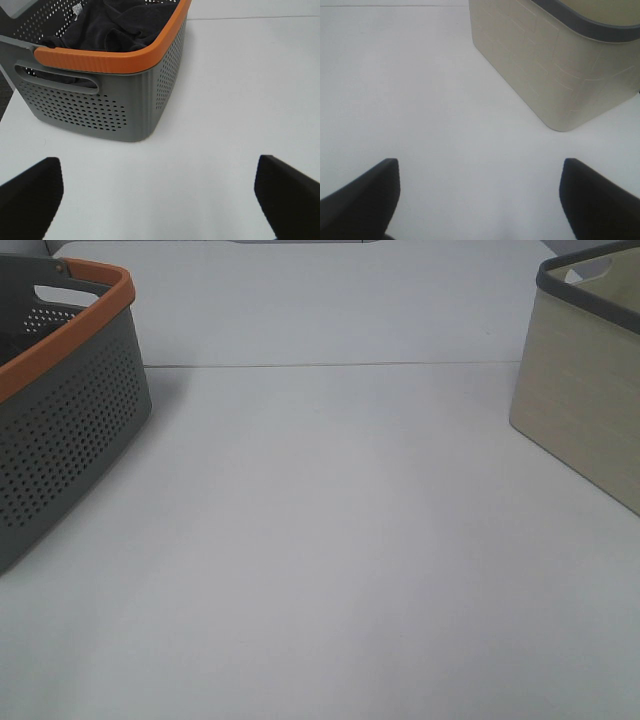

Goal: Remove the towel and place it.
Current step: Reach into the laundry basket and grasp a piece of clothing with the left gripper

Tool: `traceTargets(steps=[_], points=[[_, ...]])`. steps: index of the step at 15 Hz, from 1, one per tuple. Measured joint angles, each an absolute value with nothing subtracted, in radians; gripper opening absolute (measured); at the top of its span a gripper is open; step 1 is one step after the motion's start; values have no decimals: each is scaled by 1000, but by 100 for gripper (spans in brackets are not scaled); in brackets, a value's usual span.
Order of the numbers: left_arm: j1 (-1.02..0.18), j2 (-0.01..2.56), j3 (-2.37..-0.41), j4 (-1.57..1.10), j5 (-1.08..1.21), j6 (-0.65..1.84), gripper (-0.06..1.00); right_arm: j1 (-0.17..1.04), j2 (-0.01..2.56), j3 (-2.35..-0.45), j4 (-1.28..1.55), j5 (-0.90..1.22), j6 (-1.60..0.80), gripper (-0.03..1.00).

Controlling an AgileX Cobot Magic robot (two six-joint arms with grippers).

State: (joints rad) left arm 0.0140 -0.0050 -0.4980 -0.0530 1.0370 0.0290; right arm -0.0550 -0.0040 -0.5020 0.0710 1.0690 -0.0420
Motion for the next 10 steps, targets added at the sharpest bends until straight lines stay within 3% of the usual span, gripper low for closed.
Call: traceTargets(steps=[10], points=[[14, -5, -498, -54, 1037, 29, 98, -55, -4, -502, 71, 1069, -42, 78]])
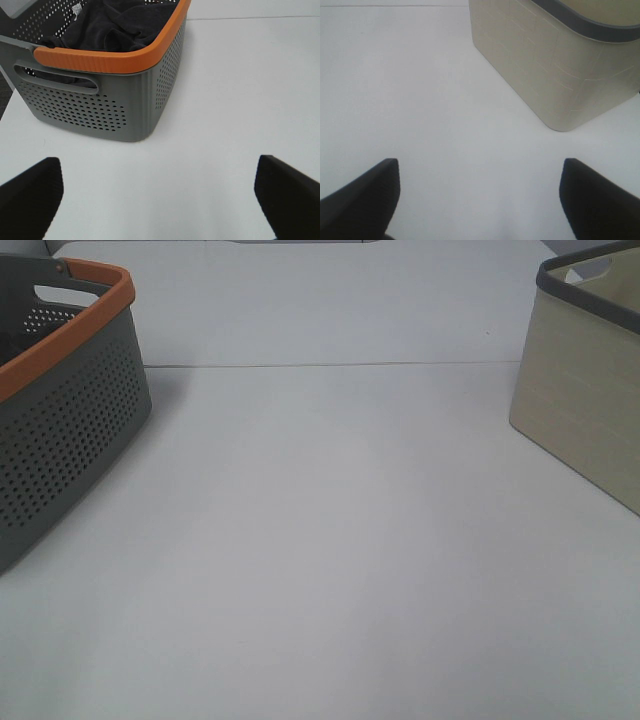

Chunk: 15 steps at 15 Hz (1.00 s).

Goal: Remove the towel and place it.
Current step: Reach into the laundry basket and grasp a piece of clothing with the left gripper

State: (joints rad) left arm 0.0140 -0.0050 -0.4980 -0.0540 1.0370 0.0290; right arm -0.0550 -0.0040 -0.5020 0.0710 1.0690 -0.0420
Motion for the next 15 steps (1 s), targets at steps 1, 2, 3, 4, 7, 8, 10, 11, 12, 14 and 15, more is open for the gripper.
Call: traceTargets(steps=[1, 2, 3, 4, 7, 8, 10, 11, 12, 14, 15], points=[[14, -5, -498, -54, 1037, 29, 98, -55, -4, -502, 71, 1069, -42, 78], [14, -5, -498, -54, 1037, 29, 98, -55, -4, -502, 71, 1069, -42, 78], [14, -5, -498, -54, 1037, 29, 98, -55, -4, -502, 71, 1069, -42, 78], [14, -5, -498, -54, 1037, 29, 98, -55, -4, -502, 71, 1069, -42, 78], [14, -5, -498, -54, 1037, 29, 98, -55, -4, -502, 71, 1069, -42, 78], [14, -5, -498, -54, 1037, 29, 98, -55, -4, -502, 71, 1069, -42, 78], [14, -5, -498, -54, 1037, 29, 98, -55, -4, -502, 71, 1069, -42, 78], [14, -5, -498, -54, 1037, 29, 98, -55, -4, -502, 71, 1069, -42, 78], [14, -5, -498, -54, 1037, 29, 98, -55, -4, -502, 71, 1069, -42, 78], [14, -5, -498, -54, 1037, 29, 98, -55, -4, -502, 71, 1069, -42, 78], [14, -5, -498, -54, 1037, 29, 98, -55, -4, -502, 71, 1069, -42, 78]])
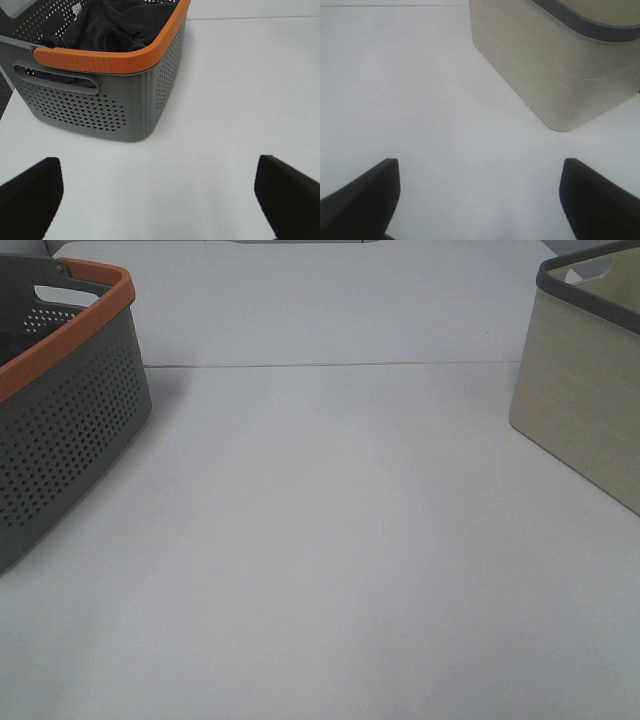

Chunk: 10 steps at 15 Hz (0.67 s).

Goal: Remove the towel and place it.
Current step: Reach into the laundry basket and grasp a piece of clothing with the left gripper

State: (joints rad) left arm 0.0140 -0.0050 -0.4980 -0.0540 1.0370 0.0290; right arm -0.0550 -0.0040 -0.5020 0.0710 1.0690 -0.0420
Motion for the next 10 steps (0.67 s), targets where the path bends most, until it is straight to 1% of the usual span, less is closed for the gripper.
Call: traceTargets(steps=[10], points=[[14, -5, -498, -54, 1037, 29, 98, -55, -4, -502, 71, 1069, -42, 78]])
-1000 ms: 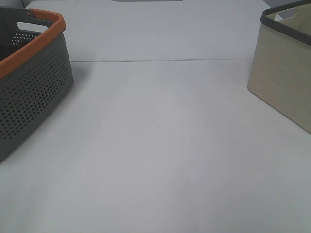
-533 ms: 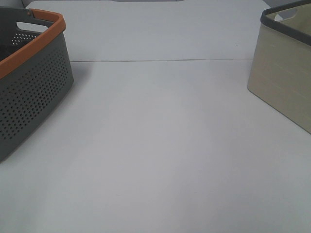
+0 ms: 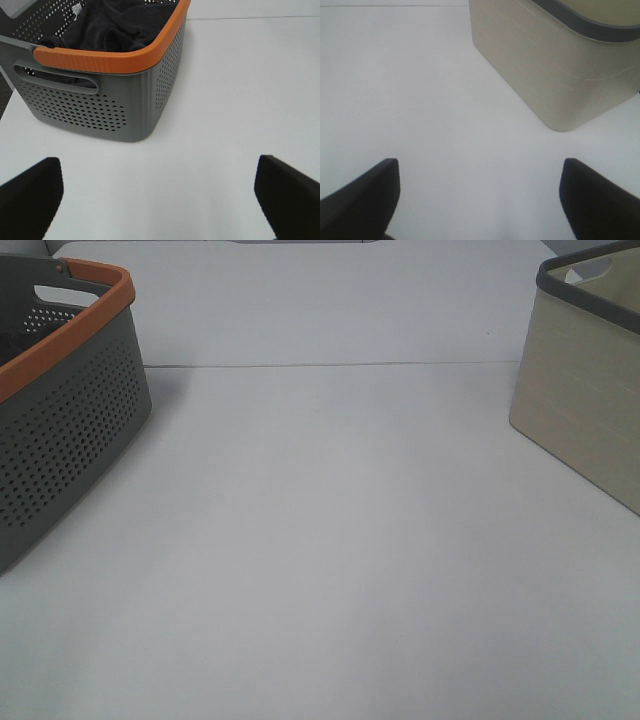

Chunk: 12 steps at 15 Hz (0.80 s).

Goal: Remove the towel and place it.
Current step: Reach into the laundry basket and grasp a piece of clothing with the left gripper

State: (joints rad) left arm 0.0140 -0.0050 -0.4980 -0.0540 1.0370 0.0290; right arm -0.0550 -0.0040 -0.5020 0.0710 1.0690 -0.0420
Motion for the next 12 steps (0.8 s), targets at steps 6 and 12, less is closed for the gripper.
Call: traceTargets(steps=[6, 12], points=[[14, -5, -498, -54, 1037, 29, 98, -55, -4, -502, 71, 1069, -42, 78], [14, 153, -631, -68, 1097, 97, 98, -55, -4, -502, 71, 1069, -42, 78]])
